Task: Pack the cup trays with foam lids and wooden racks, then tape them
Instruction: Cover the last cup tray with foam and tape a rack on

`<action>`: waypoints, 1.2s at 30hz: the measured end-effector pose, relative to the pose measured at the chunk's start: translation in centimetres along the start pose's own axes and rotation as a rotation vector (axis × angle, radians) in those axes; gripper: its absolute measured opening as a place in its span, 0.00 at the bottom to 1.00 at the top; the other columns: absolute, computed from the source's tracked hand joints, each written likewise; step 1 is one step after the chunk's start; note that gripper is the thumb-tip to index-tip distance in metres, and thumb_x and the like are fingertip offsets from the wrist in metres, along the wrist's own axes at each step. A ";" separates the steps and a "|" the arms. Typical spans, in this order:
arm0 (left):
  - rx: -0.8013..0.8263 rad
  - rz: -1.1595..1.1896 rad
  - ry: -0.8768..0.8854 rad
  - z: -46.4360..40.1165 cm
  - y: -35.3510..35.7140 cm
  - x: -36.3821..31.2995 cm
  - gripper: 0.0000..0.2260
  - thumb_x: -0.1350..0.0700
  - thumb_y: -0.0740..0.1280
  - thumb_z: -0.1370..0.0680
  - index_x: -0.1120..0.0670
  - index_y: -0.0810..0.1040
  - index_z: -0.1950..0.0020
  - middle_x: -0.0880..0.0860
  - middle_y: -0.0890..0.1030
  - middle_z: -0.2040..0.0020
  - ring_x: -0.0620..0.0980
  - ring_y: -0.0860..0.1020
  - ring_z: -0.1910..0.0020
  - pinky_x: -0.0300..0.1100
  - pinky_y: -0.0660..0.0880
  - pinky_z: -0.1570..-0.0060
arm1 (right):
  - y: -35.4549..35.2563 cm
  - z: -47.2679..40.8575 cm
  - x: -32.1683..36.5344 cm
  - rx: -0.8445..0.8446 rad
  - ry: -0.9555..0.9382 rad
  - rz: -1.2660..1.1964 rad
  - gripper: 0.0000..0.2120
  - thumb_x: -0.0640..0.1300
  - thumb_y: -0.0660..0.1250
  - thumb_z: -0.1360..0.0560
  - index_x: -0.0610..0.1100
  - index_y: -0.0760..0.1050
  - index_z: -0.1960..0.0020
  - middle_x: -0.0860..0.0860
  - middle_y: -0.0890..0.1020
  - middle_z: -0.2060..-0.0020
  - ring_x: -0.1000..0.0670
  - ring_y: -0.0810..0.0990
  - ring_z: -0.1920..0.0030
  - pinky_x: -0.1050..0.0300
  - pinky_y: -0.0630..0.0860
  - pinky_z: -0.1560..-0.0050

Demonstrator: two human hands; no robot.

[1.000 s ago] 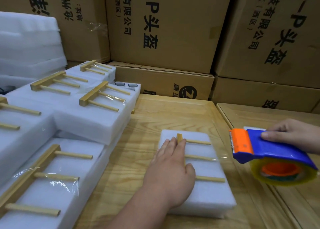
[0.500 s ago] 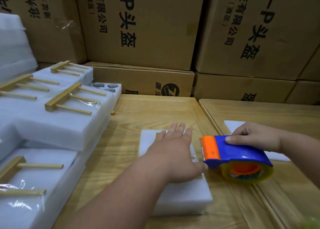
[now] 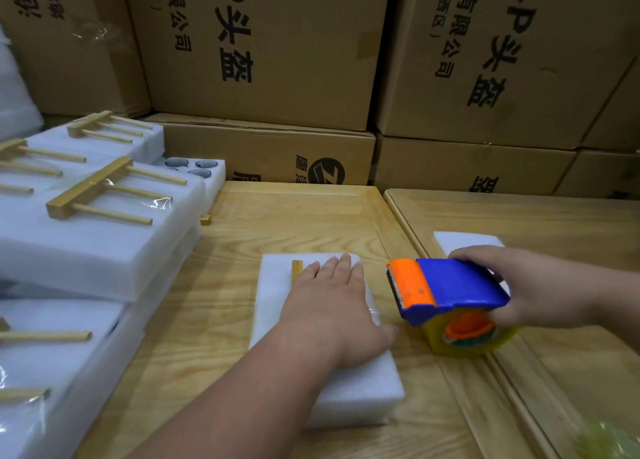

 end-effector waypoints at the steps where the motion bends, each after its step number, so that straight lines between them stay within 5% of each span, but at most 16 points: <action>1: -0.003 -0.004 0.001 0.0 0.0 0.0 0.44 0.28 0.53 0.23 0.53 0.41 0.16 0.52 0.40 0.16 0.49 0.40 0.18 0.52 0.39 0.20 | 0.2 0.1 -0.2 -0.001 -0.005 -0.002 0.36 0.58 0.73 0.36 0.81 0.58 0.37 0.73 0.73 0.41 0.64 0.75 0.41 0.59 0.79 0.44; 5: -0.005 -0.019 0.005 -0.1 0.0 0.0 0.43 0.29 0.52 0.23 0.52 0.40 0.17 0.52 0.39 0.16 0.50 0.39 0.18 0.52 0.39 0.20 | 0.8 0.3 -0.7 -0.036 -0.043 0.035 0.38 0.55 0.75 0.33 0.73 0.59 0.30 0.71 0.72 0.38 0.65 0.74 0.39 0.60 0.77 0.43; 13: -0.016 -0.024 0.002 0.2 0.0 -0.2 0.43 0.30 0.51 0.22 0.53 0.40 0.17 0.52 0.39 0.16 0.50 0.39 0.18 0.52 0.39 0.20 | 1.4 -0.2 0.7 -0.088 -0.071 0.091 0.36 0.50 0.71 0.33 0.75 0.56 0.36 0.73 0.68 0.41 0.64 0.73 0.42 0.61 0.76 0.45; 19: -0.006 -0.050 -0.002 0.4 -0.1 -0.4 0.43 0.30 0.51 0.22 0.54 0.39 0.17 0.54 0.39 0.16 0.51 0.38 0.18 0.53 0.39 0.20 | 0.6 0.0 1.7 0.045 -0.077 0.042 0.37 0.65 0.78 0.40 0.71 0.62 0.37 0.69 0.73 0.44 0.65 0.74 0.44 0.61 0.77 0.46; 28: -0.010 -0.048 -0.004 0.5 -0.1 -0.5 0.43 0.31 0.51 0.22 0.53 0.39 0.17 0.54 0.39 0.16 0.51 0.38 0.18 0.53 0.39 0.20 | 0.5 -0.5 3.1 -0.018 -0.159 0.265 0.46 0.60 0.71 0.36 0.82 0.43 0.32 0.81 0.60 0.41 0.65 0.67 0.38 0.61 0.69 0.39; 36: -0.006 -0.024 0.005 0.7 -0.2 -0.6 0.44 0.31 0.53 0.22 0.53 0.39 0.17 0.53 0.38 0.17 0.51 0.38 0.18 0.54 0.38 0.20 | 0.8 -0.3 -0.6 -0.046 -0.089 0.342 0.47 0.63 0.68 0.34 0.76 0.42 0.24 0.73 0.66 0.43 0.67 0.70 0.42 0.55 0.77 0.48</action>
Point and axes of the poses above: each hand's wrist, its own z-axis away from the middle knuckle, its own y-axis out of the palm, x = y × z, the point moved 7 cm from there along -z, towards the middle knuckle
